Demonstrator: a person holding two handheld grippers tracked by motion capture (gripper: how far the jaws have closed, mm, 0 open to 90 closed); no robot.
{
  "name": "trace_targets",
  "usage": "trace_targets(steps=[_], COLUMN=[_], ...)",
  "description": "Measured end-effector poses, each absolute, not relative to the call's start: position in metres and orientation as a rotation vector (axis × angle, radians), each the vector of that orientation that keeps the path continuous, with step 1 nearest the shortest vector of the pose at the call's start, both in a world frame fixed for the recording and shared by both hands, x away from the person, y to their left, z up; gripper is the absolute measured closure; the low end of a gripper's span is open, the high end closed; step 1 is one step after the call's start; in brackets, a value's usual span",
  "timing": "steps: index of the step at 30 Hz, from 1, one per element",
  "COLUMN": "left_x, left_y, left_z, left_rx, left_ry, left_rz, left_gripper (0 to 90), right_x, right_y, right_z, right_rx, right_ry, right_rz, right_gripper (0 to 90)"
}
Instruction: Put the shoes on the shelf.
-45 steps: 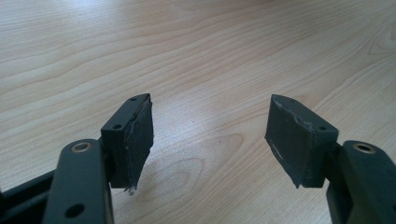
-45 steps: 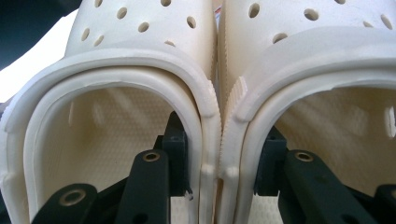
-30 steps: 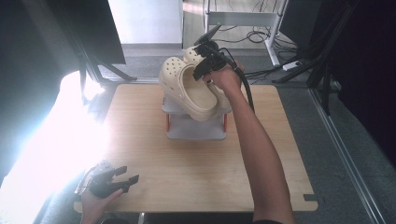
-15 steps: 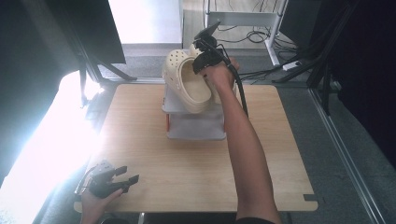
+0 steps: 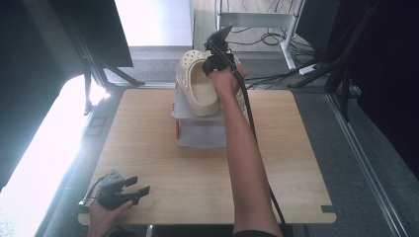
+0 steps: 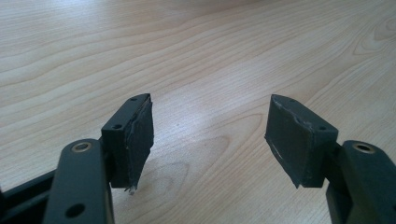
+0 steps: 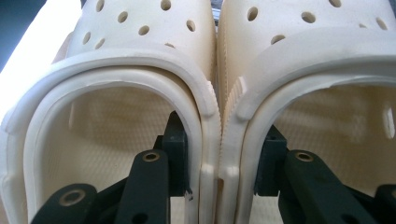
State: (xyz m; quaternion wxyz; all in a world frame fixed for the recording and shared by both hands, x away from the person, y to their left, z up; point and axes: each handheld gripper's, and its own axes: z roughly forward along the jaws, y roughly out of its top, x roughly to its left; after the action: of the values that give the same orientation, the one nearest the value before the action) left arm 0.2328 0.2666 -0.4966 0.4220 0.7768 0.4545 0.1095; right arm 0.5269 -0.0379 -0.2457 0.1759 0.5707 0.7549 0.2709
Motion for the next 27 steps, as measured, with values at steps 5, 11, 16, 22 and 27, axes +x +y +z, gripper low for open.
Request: trace_targets(steps=[5, 11, 16, 22, 27], left_x=[0.233, 0.232, 0.232, 0.232, 0.231], left_y=[0.265, 0.265, 0.264, 0.264, 0.264], left_z=[-0.496, -0.495, -0.496, -0.495, -0.495], left_rx=[1.945, 1.945, 1.946, 1.949, 1.947], left_ry=[1.132, 1.125, 1.124, 1.122, 1.121], left_rz=[0.273, 0.271, 0.272, 0.273, 0.275], left_gripper=[33.1, 33.2, 33.2, 33.2, 33.1], right_x=[0.532, 0.538, 0.54, 0.542, 0.544], right_y=[-0.029, -0.021, -0.018, -0.015, -0.018], right_z=[-0.252, -0.261, -0.266, -0.277, -0.29], right_rx=[1.671, 1.738, 1.741, 1.765, 1.794], right_ry=[2.078, 2.024, 1.994, 1.988, 1.958], right_rz=[0.763, 0.77, 0.776, 0.774, 0.795], right_gripper=[65.4, 65.3, 65.3, 64.9, 64.7])
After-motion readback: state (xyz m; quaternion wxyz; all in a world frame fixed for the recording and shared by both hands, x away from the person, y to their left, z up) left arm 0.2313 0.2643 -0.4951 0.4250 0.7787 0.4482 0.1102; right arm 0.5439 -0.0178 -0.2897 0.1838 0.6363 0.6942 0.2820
